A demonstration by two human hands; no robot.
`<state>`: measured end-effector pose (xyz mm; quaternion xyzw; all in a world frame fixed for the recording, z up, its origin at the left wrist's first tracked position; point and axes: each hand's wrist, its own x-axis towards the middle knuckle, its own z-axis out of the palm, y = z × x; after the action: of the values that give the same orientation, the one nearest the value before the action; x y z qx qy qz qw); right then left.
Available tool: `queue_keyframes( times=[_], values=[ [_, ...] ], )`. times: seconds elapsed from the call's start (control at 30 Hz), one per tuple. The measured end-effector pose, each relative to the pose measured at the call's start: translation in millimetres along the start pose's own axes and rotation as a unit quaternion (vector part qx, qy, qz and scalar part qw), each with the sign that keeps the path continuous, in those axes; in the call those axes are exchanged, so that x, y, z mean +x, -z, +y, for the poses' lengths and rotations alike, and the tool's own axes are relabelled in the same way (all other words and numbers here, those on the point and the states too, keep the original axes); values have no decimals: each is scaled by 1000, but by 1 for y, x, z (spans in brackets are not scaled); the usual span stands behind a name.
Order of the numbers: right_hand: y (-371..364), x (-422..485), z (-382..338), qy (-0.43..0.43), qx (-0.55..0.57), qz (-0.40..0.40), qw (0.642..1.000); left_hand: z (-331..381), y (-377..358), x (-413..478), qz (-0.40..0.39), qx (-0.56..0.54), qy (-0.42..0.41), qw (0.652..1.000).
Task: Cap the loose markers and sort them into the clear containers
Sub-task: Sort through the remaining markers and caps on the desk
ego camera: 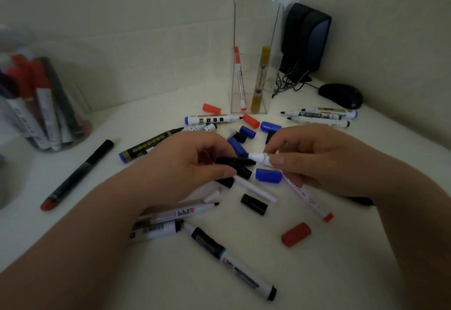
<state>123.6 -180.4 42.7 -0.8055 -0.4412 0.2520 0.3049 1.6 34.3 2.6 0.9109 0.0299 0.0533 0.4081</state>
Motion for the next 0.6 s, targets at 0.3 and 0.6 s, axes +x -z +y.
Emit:
queue_keyframes(
  times=[0.3, 0.6],
  values=[
    [-5, 0, -8, 28, -46, 12, 998, 6, -1, -2, 44, -153, 4, 987],
    [-3, -2, -4, 46, -51, 29, 997, 5, -1, -2, 36, -140, -17, 989]
  ],
)
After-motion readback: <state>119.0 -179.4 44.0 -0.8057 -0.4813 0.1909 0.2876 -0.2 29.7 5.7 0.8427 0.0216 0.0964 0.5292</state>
